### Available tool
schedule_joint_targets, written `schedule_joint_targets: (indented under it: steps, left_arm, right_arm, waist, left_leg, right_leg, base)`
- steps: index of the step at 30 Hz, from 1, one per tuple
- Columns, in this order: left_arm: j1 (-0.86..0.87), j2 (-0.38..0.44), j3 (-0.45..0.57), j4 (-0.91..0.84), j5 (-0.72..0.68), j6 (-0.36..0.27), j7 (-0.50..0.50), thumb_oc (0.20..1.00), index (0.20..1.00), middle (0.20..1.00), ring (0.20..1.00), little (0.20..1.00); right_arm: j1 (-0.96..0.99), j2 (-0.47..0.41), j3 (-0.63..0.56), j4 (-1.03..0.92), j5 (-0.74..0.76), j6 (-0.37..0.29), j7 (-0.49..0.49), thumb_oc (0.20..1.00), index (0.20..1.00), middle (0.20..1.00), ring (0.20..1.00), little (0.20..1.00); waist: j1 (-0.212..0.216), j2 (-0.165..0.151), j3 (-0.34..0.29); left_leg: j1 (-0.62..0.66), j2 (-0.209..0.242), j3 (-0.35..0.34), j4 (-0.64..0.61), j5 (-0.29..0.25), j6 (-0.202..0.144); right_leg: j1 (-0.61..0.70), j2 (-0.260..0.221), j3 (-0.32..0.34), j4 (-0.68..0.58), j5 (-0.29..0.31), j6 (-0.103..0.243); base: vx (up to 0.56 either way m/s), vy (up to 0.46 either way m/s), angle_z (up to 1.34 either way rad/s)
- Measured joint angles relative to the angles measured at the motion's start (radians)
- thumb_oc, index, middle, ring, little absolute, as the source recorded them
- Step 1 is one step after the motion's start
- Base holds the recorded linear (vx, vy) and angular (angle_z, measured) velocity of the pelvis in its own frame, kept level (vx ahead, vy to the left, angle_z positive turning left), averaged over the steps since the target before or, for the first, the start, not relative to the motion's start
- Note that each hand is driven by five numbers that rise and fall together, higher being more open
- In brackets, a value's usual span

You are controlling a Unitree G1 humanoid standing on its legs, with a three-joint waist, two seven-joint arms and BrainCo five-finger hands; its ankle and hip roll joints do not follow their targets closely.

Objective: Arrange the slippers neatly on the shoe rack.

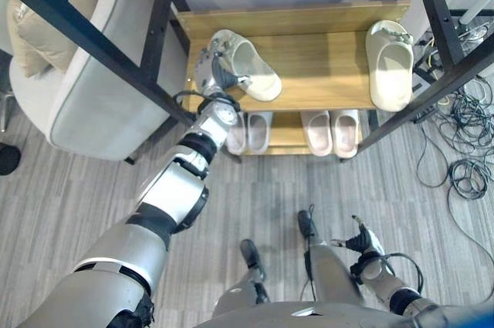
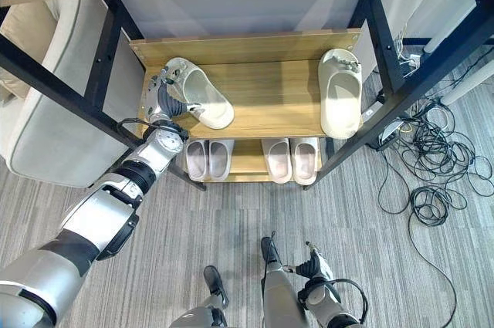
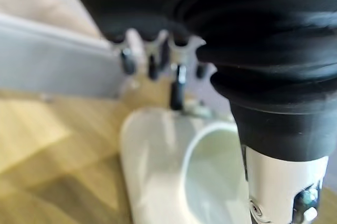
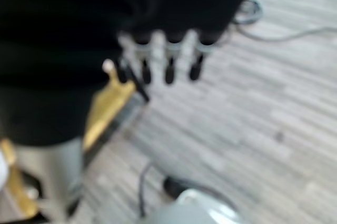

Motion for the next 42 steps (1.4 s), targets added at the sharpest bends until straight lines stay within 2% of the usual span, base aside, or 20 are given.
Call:
schedule_joint_targets:
  steps: [18,22,27,28,29,30,31,32,42]
  left_arm:
    - [-0.054,0.012,-0.002,0.037,0.023,0.021,0.008,1.0,1.0,1.0,1.0,1.0]
    - [-0.06,0.07,-0.027,0.091,0.061,0.034,0.007,1.0,1.0,1.0,1.0,1.0]
    - [-0.082,0.109,-0.028,0.097,0.088,0.042,0.004,1.0,1.0,1.0,1.0,1.0]
    - [-0.086,0.109,-0.028,0.098,0.088,0.042,0.002,0.837,0.837,0.837,0.837,0.837]
    - [-0.089,0.111,-0.028,0.098,0.088,0.042,0.0,0.467,0.467,0.467,0.467,0.467]
    - [-0.094,0.113,-0.029,0.103,0.088,0.042,-0.001,0.313,0.313,0.313,0.313,0.313]
    - [-0.096,0.113,-0.028,0.11,0.087,0.042,-0.004,0.313,0.313,0.313,0.313,0.313]
    - [-0.096,0.113,-0.028,0.121,0.087,0.04,-0.01,0.206,0.206,0.206,0.206,0.206]
    - [-0.103,0.117,-0.028,0.165,0.087,0.05,-0.039,0.2,0.2,0.2,0.2,0.2]
  right_arm:
    - [-0.027,-0.001,0.025,0.015,0.001,-0.001,0.0,1.0,1.0,1.0,1.0,1.0]
    - [-0.048,-0.012,0.021,0.027,0.001,-0.001,0.0,1.0,1.0,1.0,1.0,1.0]
    - [-0.069,-0.011,0.014,0.029,0.002,-0.001,0.001,1.0,1.0,1.0,1.0,1.0]
    - [-0.069,-0.01,0.015,0.028,0.002,-0.001,0.001,1.0,1.0,1.0,1.0,1.0]
    - [-0.068,-0.01,0.016,0.027,0.002,-0.001,0.001,1.0,1.0,1.0,1.0,1.0]
    - [-0.069,-0.01,0.016,0.026,0.002,-0.001,0.001,1.0,1.0,1.0,1.0,1.0]
    - [-0.071,-0.01,0.017,0.026,0.002,-0.001,0.001,1.0,1.0,1.0,1.0,1.0]
    - [-0.074,-0.011,0.017,0.026,0.002,-0.001,0.001,1.0,1.0,1.0,1.0,1.0]
    - [-0.105,-0.016,0.002,0.031,0.009,0.0,0.002,1.0,1.0,1.0,1.0,1.0]
  waist:
    - [-0.025,0.004,0.013]
    - [-0.028,0.017,0.051]
    - [-0.025,0.021,0.053]
    - [-0.026,0.021,0.053]
    - [-0.026,0.021,0.054]
    - [-0.025,0.021,0.054]
    - [-0.026,0.021,0.054]
    - [-0.027,0.021,0.054]
    - [-0.024,0.022,0.044]
  left_leg:
    - [-0.007,0.0,0.003,-0.005,0.0,0.0]
    - [-0.008,0.0,0.012,-0.009,0.002,-0.001]
    - [-0.033,0.0,0.017,-0.018,0.007,-0.001]
    - [-0.033,-0.001,0.018,-0.019,0.007,-0.001]
    - [-0.033,-0.001,0.019,-0.019,0.007,-0.001]
    - [-0.033,-0.002,0.019,-0.019,0.007,-0.001]
    - [-0.032,-0.002,0.019,-0.019,0.007,-0.001]
    - [-0.032,-0.002,0.019,-0.019,0.007,-0.001]
    - [-0.03,-0.002,0.018,-0.018,0.009,0.0]
  right_leg:
    - [-0.012,0.003,0.009,-0.01,0.005,0.002]
    - [-0.014,0.003,0.013,-0.025,0.009,0.009]
    - [-0.038,0.006,0.016,-0.037,0.025,0.0]
    - [-0.038,0.006,0.016,-0.037,0.027,0.0]
    - [-0.038,0.006,0.016,-0.038,0.027,0.0]
    - [-0.038,0.006,0.018,-0.038,0.027,0.0]
    - [-0.038,0.006,0.019,-0.038,0.027,0.0]
    - [-0.038,0.006,0.02,-0.038,0.027,0.0]
    - [-0.037,0.007,0.021,-0.037,0.036,0.001]
  base:
    - [0.01,-0.007,-0.02]
    - [0.01,-0.02,-0.06]
    - [0.01,-0.007,-0.02]
    - [0.0,0.0,0.0]
    - [0.01,-0.006,-0.03]
    - [0.01,-0.005,-0.04]
    - [0.0,-0.003,-0.04]
    - [0.0,0.0,0.0]
    - [0.0,0.0,0.0]
